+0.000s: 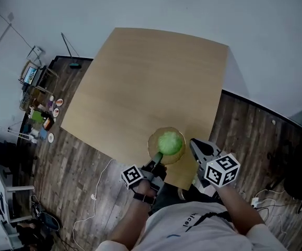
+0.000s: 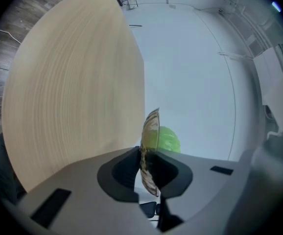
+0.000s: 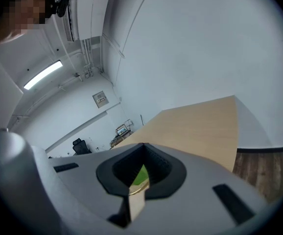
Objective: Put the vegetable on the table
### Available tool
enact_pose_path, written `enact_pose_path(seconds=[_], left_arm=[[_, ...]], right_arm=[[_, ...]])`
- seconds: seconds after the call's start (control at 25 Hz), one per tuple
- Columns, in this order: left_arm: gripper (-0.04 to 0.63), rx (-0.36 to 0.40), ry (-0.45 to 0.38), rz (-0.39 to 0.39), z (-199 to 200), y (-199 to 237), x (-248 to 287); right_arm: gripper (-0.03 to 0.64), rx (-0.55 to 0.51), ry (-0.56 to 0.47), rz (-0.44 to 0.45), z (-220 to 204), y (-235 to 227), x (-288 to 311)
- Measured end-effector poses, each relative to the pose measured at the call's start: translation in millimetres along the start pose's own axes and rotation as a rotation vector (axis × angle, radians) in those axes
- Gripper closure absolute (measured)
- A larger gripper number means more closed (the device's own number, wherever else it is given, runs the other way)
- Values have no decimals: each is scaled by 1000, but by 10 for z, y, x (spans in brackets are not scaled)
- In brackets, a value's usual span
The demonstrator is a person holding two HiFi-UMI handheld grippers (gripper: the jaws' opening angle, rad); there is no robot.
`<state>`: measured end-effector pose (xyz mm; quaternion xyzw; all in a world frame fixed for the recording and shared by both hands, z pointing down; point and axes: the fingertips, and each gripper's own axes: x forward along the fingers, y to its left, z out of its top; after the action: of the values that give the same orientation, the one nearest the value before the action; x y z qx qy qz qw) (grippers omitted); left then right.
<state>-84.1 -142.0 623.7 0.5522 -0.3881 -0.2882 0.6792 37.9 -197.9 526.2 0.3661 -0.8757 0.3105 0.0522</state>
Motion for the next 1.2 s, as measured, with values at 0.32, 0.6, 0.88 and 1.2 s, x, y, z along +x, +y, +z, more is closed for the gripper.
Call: enact_pose_path(seconds=[0.32,0.6,0.88,1.2], left_arm=[[555,60,60,31,553,477,478],[554,4,73,73,859,894,759],[554,-26,106,135,956,1090,953],[554,-37,111,175,1059,1165,1158]], right_arm=[[604,19,21,-44,18,-235,593],[604,51,37,-86,-80,-485,986],[604,82,37,-112,-55,-654,1142],[604,112,32,-121,-4,-804,1229]])
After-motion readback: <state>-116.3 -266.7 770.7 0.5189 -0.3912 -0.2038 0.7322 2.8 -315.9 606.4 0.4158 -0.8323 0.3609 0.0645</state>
